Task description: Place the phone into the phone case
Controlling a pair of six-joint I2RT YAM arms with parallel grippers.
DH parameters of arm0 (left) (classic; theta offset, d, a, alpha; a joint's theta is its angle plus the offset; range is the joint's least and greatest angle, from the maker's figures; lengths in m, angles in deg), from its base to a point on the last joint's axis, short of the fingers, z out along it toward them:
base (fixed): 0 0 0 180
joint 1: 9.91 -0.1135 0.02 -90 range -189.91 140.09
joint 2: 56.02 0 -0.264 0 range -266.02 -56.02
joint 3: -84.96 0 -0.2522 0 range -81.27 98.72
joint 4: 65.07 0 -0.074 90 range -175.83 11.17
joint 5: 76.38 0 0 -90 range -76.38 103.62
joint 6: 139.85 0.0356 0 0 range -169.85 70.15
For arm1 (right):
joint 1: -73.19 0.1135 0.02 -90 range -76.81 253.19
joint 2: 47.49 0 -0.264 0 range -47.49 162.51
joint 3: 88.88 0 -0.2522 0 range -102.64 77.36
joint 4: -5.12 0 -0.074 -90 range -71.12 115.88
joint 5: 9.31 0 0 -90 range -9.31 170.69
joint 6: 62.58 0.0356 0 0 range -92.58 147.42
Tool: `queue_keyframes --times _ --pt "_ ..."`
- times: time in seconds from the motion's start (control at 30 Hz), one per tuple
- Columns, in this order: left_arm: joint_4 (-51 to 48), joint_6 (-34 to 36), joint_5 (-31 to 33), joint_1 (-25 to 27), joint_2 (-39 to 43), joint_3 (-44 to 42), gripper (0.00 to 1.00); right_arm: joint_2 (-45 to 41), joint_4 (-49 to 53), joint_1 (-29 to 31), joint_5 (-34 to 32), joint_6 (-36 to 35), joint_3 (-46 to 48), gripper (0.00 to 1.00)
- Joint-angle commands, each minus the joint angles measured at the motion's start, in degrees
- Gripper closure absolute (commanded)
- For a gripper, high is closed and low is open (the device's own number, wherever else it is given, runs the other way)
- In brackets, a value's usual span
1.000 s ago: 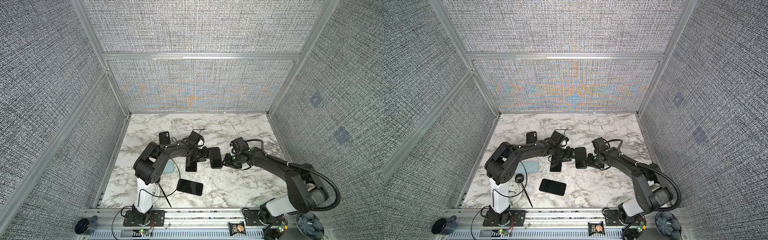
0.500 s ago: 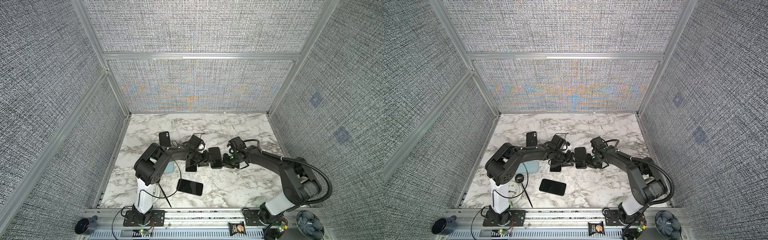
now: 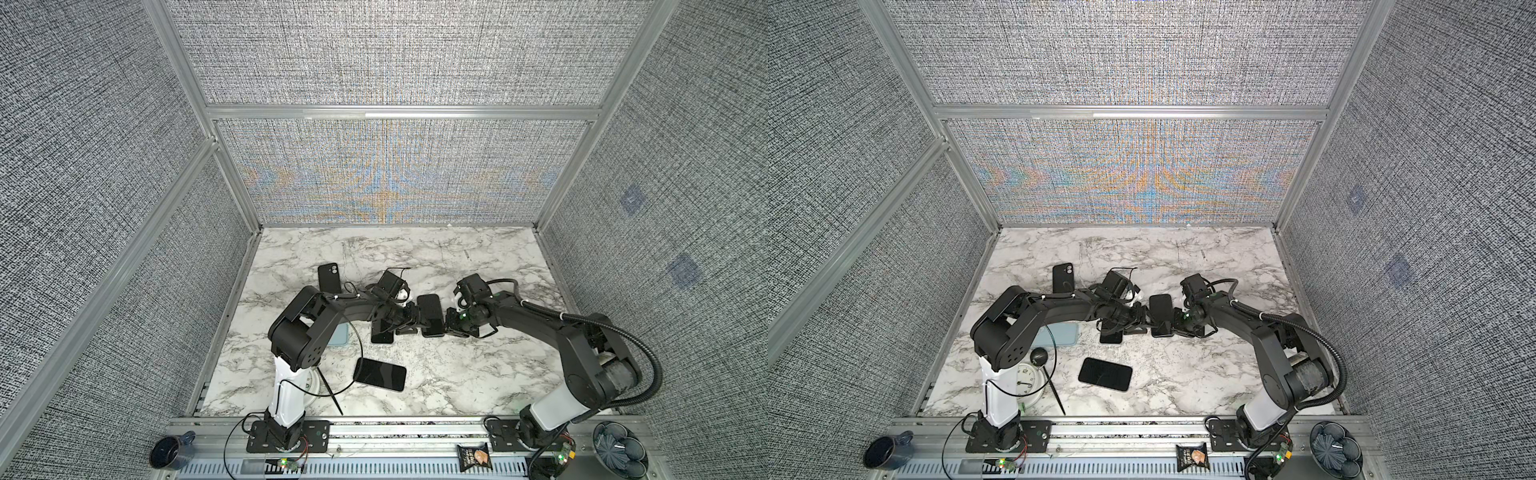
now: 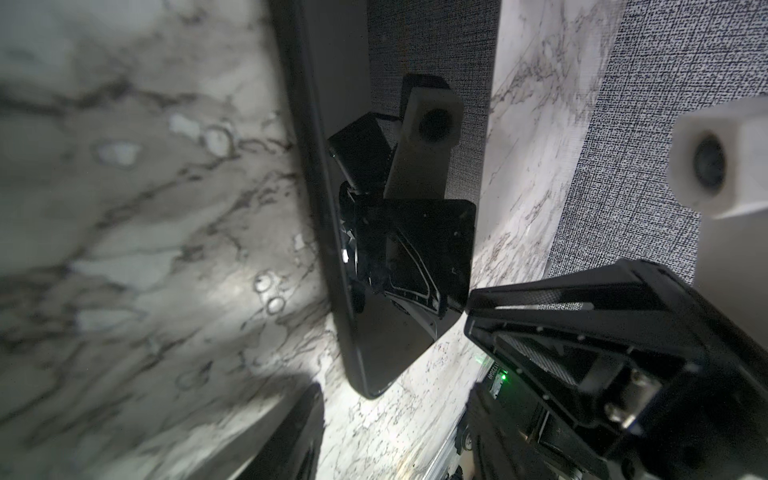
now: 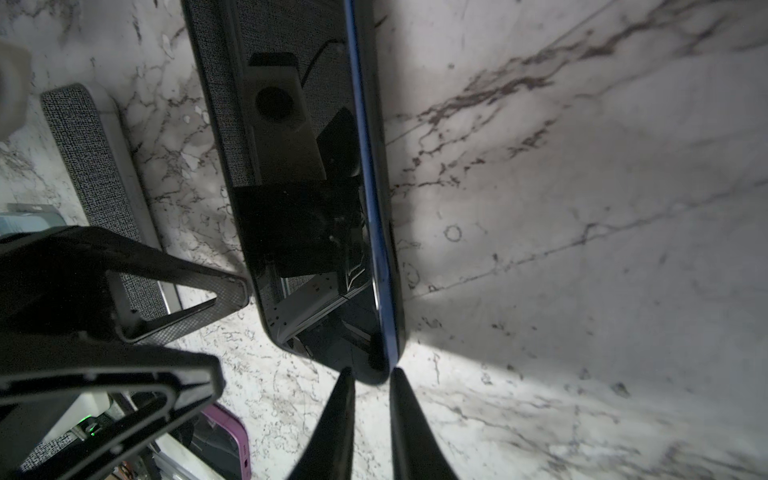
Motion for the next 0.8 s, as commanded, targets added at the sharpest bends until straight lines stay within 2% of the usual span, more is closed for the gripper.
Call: queue_keyframes --times 0.0,0.77 --pt "0.26 0.93 -0.29 -0.06 -0.49 0.25 0.43 0.53 0.97 0.13 -0.73 -0.76 -0.50 0.80" --pt "3.51 -0.41 -0.83 0.01 -3.29 0.42 0.45 2.72 -2.11 0.08 2.46 -0.18 -0.14 0.84"
